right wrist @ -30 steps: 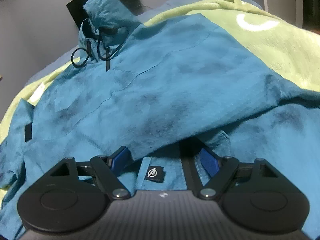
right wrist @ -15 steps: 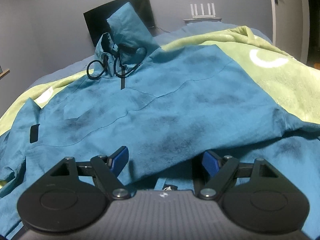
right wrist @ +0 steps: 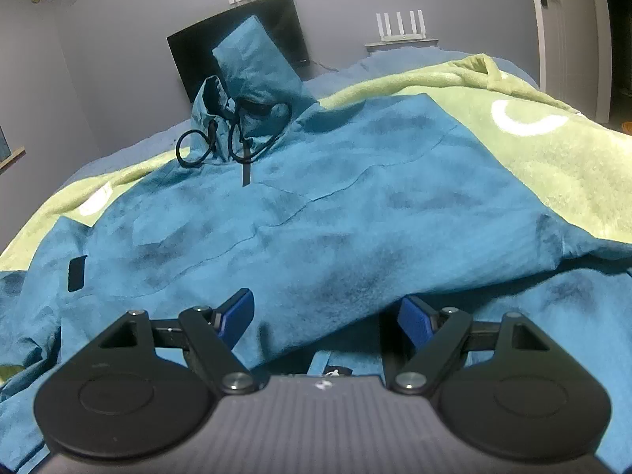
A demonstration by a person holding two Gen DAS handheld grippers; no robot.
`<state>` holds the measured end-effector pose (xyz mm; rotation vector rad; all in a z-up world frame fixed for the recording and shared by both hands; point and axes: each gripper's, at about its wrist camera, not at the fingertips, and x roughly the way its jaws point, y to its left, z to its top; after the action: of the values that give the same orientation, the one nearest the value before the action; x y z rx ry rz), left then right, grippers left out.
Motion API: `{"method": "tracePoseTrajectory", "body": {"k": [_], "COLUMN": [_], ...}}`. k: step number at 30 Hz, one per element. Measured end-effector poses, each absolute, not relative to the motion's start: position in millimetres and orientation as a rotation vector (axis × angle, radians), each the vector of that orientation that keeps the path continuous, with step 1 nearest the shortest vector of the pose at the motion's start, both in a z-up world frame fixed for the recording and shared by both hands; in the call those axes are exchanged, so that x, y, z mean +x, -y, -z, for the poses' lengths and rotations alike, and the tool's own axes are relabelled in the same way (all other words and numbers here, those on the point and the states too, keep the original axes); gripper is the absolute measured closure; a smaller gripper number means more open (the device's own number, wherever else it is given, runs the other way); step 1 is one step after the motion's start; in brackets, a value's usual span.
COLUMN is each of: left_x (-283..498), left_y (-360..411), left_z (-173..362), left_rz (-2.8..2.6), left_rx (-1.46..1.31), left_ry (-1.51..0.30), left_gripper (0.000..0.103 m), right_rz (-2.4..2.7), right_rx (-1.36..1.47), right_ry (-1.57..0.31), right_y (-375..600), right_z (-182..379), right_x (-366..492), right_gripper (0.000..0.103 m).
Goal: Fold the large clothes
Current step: 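Lift the sleeve with the left tool and fold it over the jacket body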
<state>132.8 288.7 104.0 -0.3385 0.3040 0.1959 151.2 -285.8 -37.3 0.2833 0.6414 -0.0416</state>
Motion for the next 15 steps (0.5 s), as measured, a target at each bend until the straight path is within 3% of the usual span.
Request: {"method": "tracePoseTrajectory", "body": {"k": [8,15], "left_x": [158.9,187.9], "left_y": [-117.4,27.8], "left_z": [-133.6,-103.4], "left_rz": [0.175,0.416], "left_rx": [-0.188,-0.118], "left_ry": [-0.273,-0.346], "left_gripper": [0.103,0.102], "right_rz": [0.046,0.053], "right_rx": [0.326,0.367], "right_ry": [-0.623,-0.627], "right_y": [292.6,300.6], "right_z": [35.5,39.7], "right_x": [145.3,144.0], "right_gripper": [0.024,0.024]}}
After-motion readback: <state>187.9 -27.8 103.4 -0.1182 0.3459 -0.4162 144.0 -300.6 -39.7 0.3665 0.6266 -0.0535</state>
